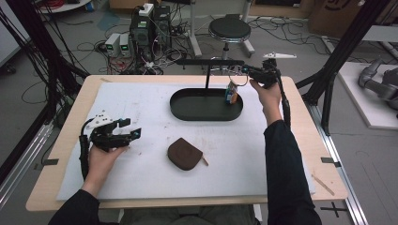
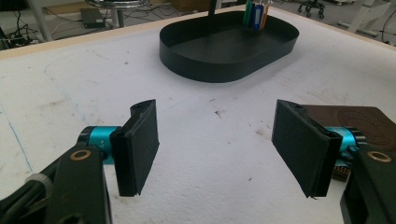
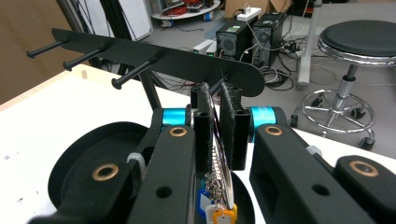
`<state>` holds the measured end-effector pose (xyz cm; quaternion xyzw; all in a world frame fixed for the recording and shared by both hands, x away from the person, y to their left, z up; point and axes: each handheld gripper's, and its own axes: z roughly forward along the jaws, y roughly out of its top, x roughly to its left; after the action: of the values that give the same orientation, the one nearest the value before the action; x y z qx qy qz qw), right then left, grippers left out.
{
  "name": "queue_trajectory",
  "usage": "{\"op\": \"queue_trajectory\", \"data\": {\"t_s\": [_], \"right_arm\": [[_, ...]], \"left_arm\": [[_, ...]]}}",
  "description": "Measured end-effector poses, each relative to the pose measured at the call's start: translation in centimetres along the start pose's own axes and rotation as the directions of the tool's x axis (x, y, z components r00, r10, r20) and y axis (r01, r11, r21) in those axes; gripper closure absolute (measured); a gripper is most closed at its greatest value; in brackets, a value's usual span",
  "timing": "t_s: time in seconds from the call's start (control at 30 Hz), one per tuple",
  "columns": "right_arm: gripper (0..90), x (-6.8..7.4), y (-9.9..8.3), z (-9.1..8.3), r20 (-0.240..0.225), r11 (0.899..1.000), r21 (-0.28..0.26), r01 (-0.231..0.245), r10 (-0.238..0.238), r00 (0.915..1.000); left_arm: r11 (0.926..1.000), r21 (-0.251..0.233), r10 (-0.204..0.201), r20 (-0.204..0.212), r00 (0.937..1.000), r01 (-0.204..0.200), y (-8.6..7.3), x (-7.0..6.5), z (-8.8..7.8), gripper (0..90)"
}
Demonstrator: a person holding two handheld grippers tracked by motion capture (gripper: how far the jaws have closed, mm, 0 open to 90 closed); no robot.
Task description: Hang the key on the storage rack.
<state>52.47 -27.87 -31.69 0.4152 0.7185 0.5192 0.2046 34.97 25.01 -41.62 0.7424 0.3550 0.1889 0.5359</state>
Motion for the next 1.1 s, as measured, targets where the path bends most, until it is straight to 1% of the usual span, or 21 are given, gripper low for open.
{"op": "queue_trajectory", "data": {"t_s": [0.07,0.1,0.17,0.3,0.33,0.4,0.43,0.47,0.53,0.57,0.63,0.7,0.8,0.87,0.9,0.97,1.03,1.07,1.1], "right_arm": [[82.0,0.0,0.0,-0.1,0.019,1.000,0.001,0.003,-0.003,0.9998],[79.8,0.1,0.1,-0.1,0.029,1.000,0.005,0.005,-0.005,0.9996],[79.0,0.0,0.0,-0.2,0.048,1.000,0.022,0.013,-0.014,0.9988],[73.7,-0.2,0.0,-0.5,0.060,1.000,0.027,0.012,-0.013,0.9981],[64.5,-0.3,-0.1,-0.9,0.064,1.000,0.026,0.013,-0.015,0.9979],[57.3,-0.3,-0.1,-1.2,0.080,0.999,0.046,0.022,-0.026,0.9965],[57.3,-0.3,-0.1,-1.2,0.080,0.999,0.046,0.022,-0.026,0.9965],[52.8,-0.2,-0.1,-1.6,0.085,0.997,0.073,0.033,-0.039,0.9956],[51.3,-0.2,0.0,-1.9,0.085,0.996,0.081,0.040,-0.047,0.9952],[48.2,0.0,0.1,-2.5,0.081,0.995,0.086,0.055,-0.062,0.9948],[47.3,0.2,0.3,-3.1,0.093,0.992,0.098,0.083,-0.092,0.9914],[46.1,0.4,0.4,-3.7,0.089,0.988,0.112,0.102,-0.113,0.9896],[45.2,0.8,0.4,-4.6,0.070,0.984,0.134,0.119,-0.129,0.9891],[45.3,1.2,0.3,-5.3,0.074,0.978,0.137,0.157,-0.168,0.9831],[45.3,1.2,0.3,-5.3,0.074,0.978,0.137,0.157,-0.168,0.9831],[45.0,1.7,-0.1,-6.2,0.057,0.975,0.136,0.178,-0.187,0.9806],[44.8,2.1,-0.5,-6.8,0.042,0.975,0.127,0.181,-0.188,0.9813],[44.8,2.1,-0.5,-6.8,0.042,0.975,0.127,0.181,-0.188,0.9813],[43.2,2.4,-1.0,-7.4,0.017,0.978,0.119,0.173,-0.177,0.9841]], "left_arm": [[1.0000,0.001,0.002,0.001,1.0000,-0.002,0.0,0.0,0.0,31.7],[1.0000,0.001,0.002,0.001,1.0000,-0.002,0.0,0.0,0.0,31.7],[1.0000,0.001,-0.001,0.000,1.0000,0.001,0.0,0.0,0.0,31.7],[1.0000,0.004,0.000,0.001,1.0000,0.000,0.0,0.0,0.0,31.6],[1.0000,0.004,0.000,0.002,1.0000,0.000,0.0,0.0,0.0,31.6],[1.0000,0.004,0.000,0.002,1.0000,0.000,0.0,0.0,0.0,31.6],[1.0000,0.004,0.001,0.002,1.0000,-0.001,0.0,0.0,0.0,31.6],[1.0000,0.005,-0.001,0.000,1.0000,0.001,0.0,0.0,0.0,31.6],[1.0000,0.005,-0.003,0.000,1.0000,0.003,0.0,0.0,0.0,31.6],[1.0000,0.005,-0.002,-0.001,1.0000,0.002,0.0,0.0,0.0,31.5],[1.0000,0.003,0.001,-0.001,1.0000,-0.001,0.0,-0.1,0.0,31.5],[1.0000,0.001,0.003,-0.002,1.0000,-0.003,0.0,-0.1,-0.1,31.5],[1.0000,0.001,0.001,0.000,1.0000,-0.001,0.1,0.0,-0.1,31.5],[1.0000,0.001,0.001,-0.001,1.0000,-0.001,0.1,0.0,-0.2,31.5],[1.0000,0.002,0.001,-0.001,1.0000,-0.001,0.1,0.0,-0.2,31.5],[1.0000,0.001,-0.001,0.001,1.0000,0.001,0.1,0.0,-0.2,31.5],[1.0000,0.002,0.000,0.002,1.0000,0.000,0.2,0.0,-0.2,31.5],[1.0000,0.001,-0.001,0.003,1.0000,0.001,0.2,-0.1,-0.2,31.5],[1.0000,-0.003,-0.003,0.004,1.0000,0.003,0.2,-0.1,-0.2,31.5]]}}
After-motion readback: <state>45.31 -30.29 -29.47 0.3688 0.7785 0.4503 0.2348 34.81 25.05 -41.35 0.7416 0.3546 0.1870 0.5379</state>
